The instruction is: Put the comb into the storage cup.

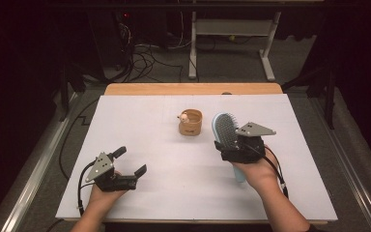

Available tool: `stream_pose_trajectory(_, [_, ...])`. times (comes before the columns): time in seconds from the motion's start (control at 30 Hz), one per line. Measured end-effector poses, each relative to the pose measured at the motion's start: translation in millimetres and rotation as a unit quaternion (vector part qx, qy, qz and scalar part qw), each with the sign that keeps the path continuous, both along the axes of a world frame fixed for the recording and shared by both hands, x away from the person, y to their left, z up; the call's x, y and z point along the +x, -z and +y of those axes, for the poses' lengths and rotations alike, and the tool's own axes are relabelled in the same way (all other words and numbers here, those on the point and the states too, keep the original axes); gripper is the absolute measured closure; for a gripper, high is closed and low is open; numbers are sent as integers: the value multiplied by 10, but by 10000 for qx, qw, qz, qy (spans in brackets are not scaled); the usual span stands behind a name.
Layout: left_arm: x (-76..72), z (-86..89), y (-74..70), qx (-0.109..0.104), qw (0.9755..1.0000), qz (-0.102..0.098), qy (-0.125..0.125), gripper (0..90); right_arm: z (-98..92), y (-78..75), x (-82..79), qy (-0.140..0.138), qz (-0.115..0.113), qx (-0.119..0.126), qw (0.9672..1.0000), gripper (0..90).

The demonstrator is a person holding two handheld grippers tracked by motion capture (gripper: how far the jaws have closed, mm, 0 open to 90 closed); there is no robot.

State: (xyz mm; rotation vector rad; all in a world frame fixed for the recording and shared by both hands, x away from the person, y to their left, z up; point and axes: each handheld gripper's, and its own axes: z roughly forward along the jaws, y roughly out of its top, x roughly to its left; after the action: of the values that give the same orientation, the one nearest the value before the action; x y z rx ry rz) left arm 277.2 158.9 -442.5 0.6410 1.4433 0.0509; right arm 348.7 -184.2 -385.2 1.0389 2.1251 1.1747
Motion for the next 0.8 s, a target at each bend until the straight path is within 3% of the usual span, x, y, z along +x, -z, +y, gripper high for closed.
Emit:
stream_pose_trajectory(0.27, [-18, -12, -5, -1, 10000, 10, 17, 3, -35, 47, -17, -33, -178, 314, 9993, 207])
stream_pose_trajectory(0.3, [-15, -5, 3, 80, 9999, -58, 24, 3, -47, 57, -17, -52, -194, 381, 9991, 207])
stream_pose_trajectory(0.37, [-36, -14, -16, 3, 10000, -27, 14, 3, -69, 79, -17, -61, -241, 472, 9986, 207])
stream_pose_trajectory(0.67, [-75, -24, -39, 30, 10000, -67, 55, 3, -97, 122, -54, -195, -518, 812, 9952, 206])
stream_pose_trajectory(0.8, [-80, -29, -42, 18, 10000, -46, 36, 3, -92, 128, -93, -248, -664, 854, 9938, 206])
